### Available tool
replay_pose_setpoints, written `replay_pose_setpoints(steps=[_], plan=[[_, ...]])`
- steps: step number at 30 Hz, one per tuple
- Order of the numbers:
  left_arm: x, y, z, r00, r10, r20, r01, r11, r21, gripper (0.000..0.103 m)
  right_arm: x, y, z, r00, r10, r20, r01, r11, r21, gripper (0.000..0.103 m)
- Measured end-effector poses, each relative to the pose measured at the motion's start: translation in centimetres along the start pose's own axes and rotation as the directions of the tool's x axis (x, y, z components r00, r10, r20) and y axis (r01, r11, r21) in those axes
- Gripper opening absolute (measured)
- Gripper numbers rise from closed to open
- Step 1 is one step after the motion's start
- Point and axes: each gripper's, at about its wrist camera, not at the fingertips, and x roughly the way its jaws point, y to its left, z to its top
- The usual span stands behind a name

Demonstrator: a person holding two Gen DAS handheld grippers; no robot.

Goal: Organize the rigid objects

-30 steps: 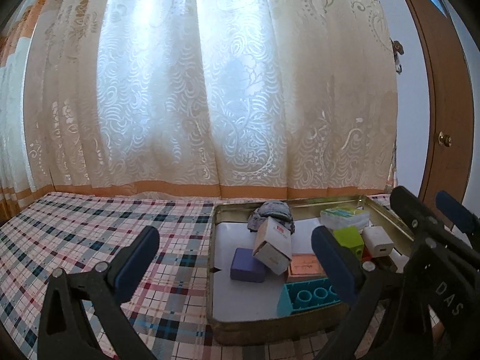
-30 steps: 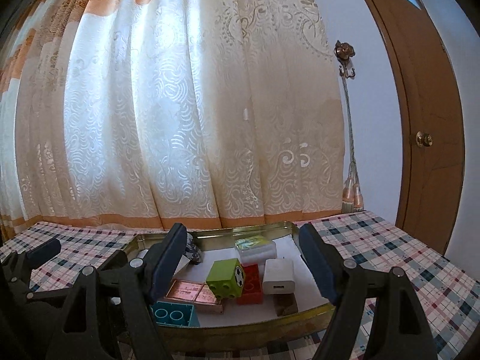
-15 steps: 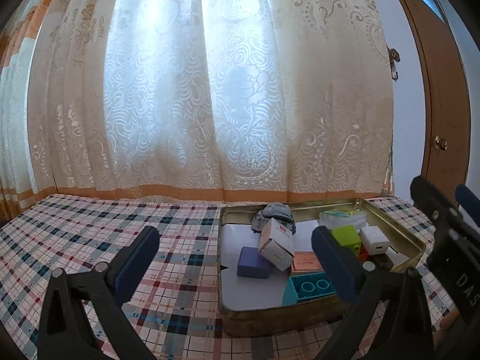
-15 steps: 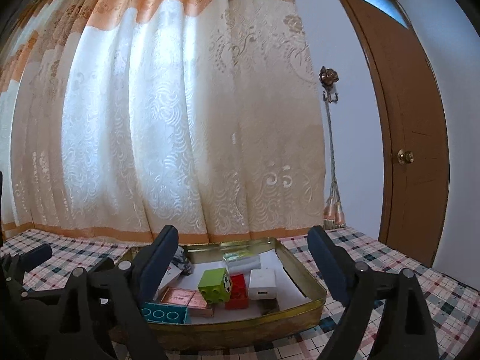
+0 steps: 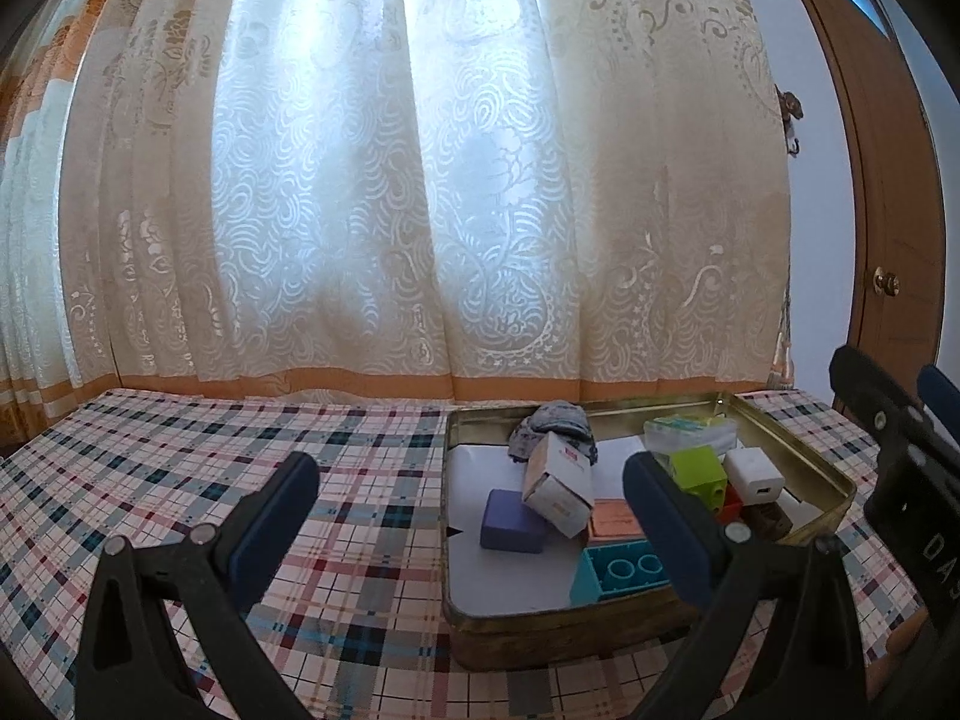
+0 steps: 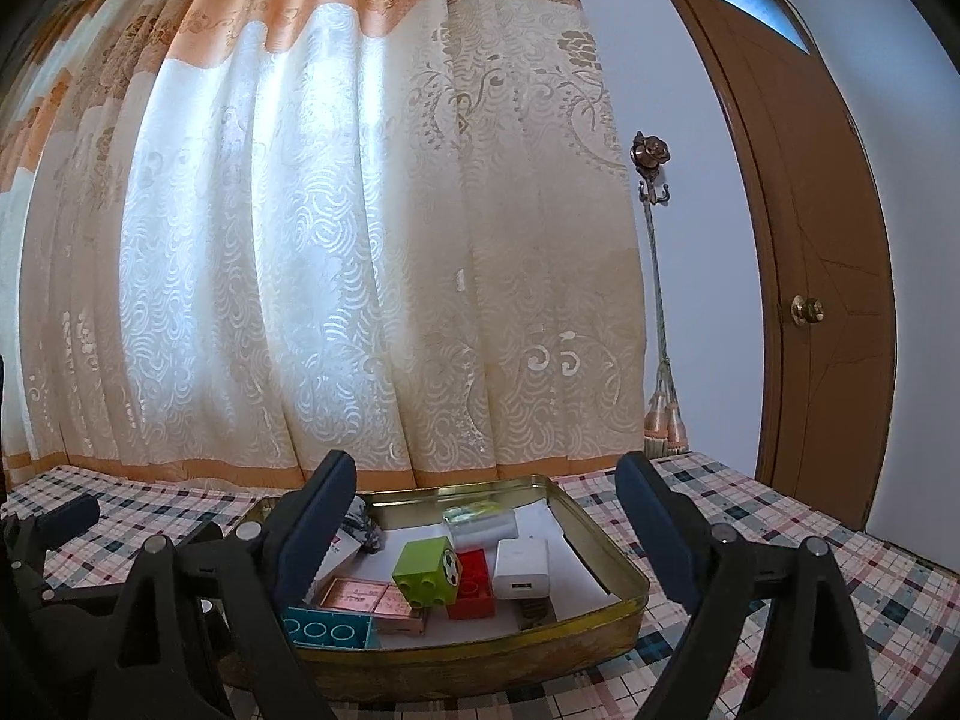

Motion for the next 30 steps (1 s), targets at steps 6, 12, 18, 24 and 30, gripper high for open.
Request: replay_pose_setpoints(steps=[6, 12, 18, 24, 30], plan=[[0.01, -0.04, 0.02, 1.000, 0.003, 0.003, -0.003, 1.000, 0.001, 0.103, -0.34, -0.08, -0.05, 1.000, -0.006, 0.009, 0.006, 1.000, 0.007, 0.090], [0.02, -0.07, 0.01, 1.000, 0.006, 0.002, -0.006, 1.000, 0.006, 0.103, -0.41, -0.11, -0.02, 1.000, -0.010, 0.011, 0.010, 1.000, 0.009, 0.090], [0.04, -0.14, 0.02, 1.000, 0.007, 0.002, -0.007, 1.000, 0.007, 0.103, -0.46, -0.09, 0.01, 1.000, -0.010, 0.009, 0.010, 1.000, 0.011, 0.090], [0.10, -0.06, -0.02, 1.000, 0.016, -0.006, -0.016, 1.000, 0.000, 0.103, -0.51, -0.46, 0.00, 1.000, -0.012, 0.009, 0.012, 1.000, 0.028, 0.090], [-0.25, 0.11, -0.09, 1.000, -0.008, -0.001, 0.008, 1.000, -0.020, 0.103, -0.43, -0.43, -0.03, 1.000, -0.014, 0.001, 0.014, 1.000, 0.027, 0.090]])
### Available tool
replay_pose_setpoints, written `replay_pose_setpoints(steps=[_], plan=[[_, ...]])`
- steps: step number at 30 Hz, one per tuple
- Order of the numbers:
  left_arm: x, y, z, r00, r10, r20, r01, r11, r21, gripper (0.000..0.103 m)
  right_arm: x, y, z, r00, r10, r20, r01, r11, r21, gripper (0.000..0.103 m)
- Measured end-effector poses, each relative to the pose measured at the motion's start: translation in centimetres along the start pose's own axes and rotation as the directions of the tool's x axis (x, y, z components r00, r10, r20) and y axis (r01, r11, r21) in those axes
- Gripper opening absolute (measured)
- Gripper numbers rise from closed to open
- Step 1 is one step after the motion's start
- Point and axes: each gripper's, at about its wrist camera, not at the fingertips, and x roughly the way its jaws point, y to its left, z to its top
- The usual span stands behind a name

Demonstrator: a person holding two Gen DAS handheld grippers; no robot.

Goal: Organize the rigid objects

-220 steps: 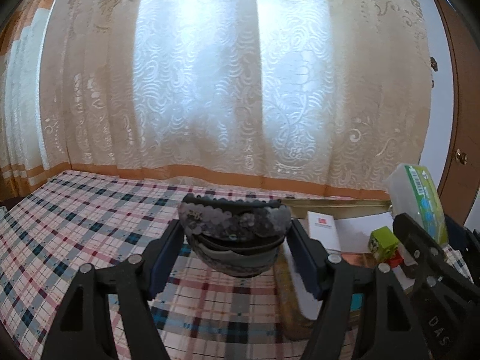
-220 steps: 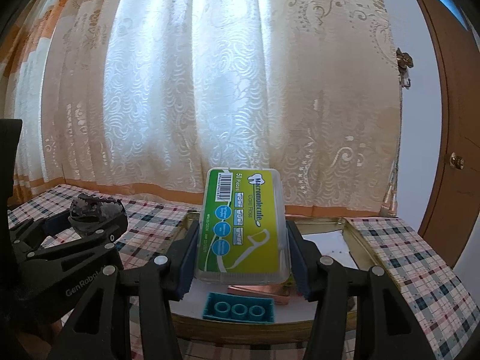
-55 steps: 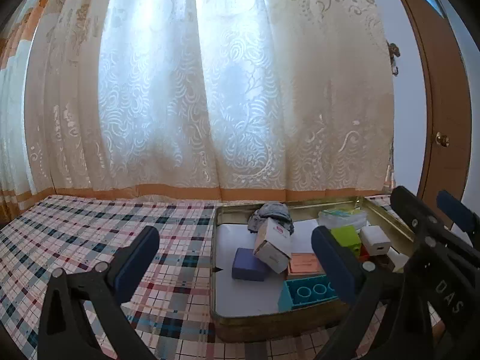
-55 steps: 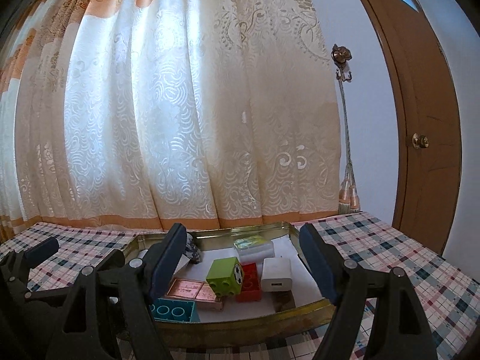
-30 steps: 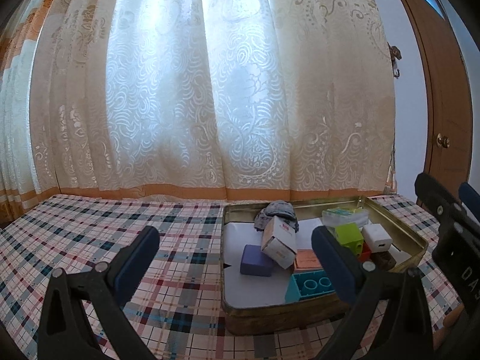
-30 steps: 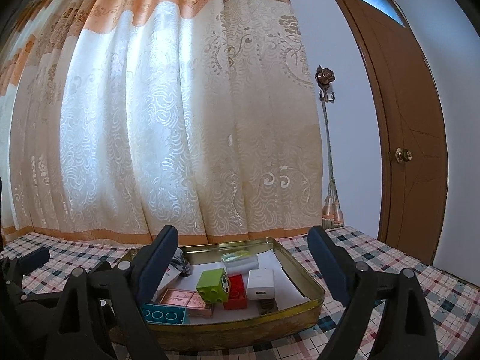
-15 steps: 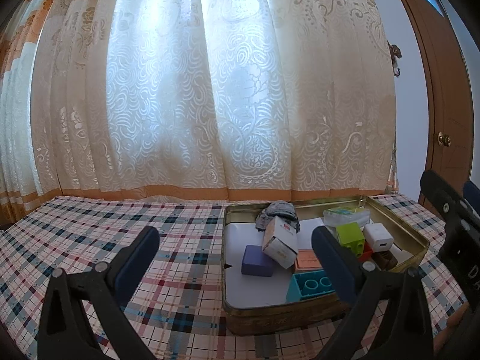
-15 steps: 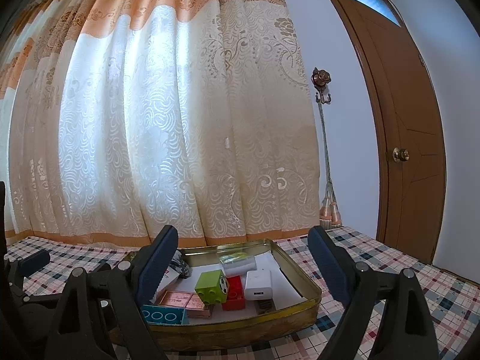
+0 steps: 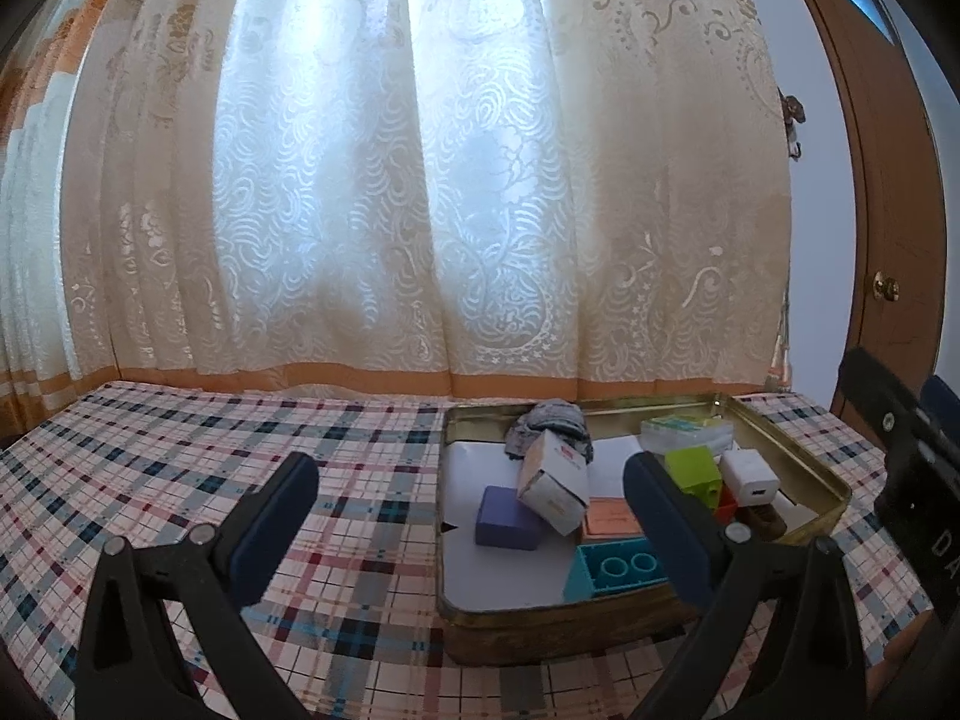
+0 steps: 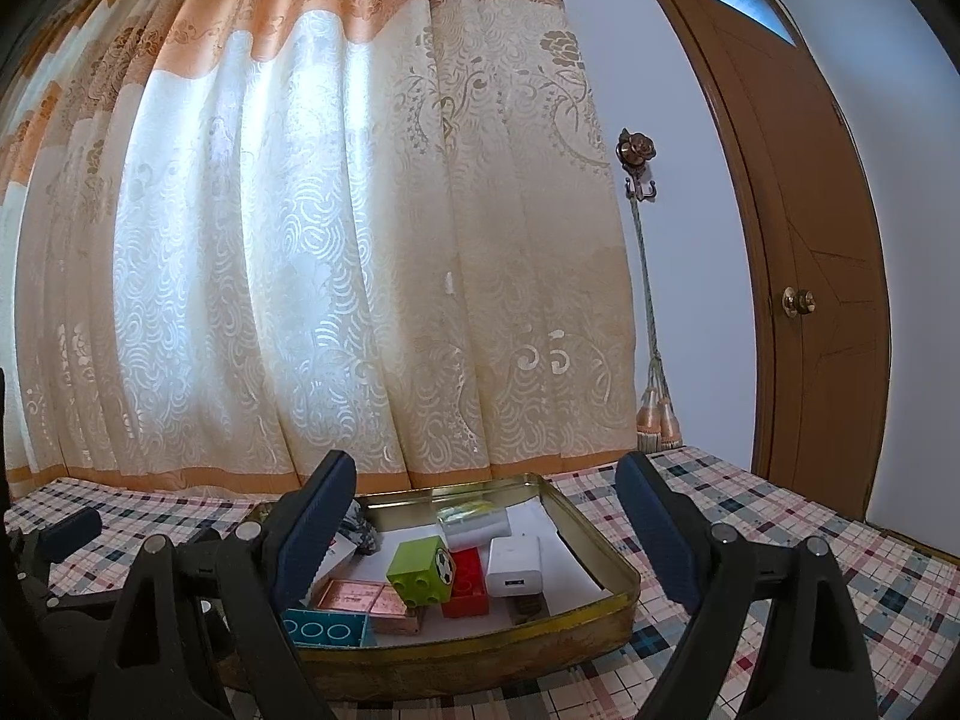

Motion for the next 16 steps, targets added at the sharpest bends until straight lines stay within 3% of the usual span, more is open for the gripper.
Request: replay_pose_setpoints(steps=[16], plan=[[0.16, -0.08, -0.01, 1.000, 0.008, -0.013, -0.008, 1.000, 0.013, 0.103, 0.12, -0.18, -0.14, 1.000, -0.007, -0.011, 0.007, 1.000, 0.007, 0.090]])
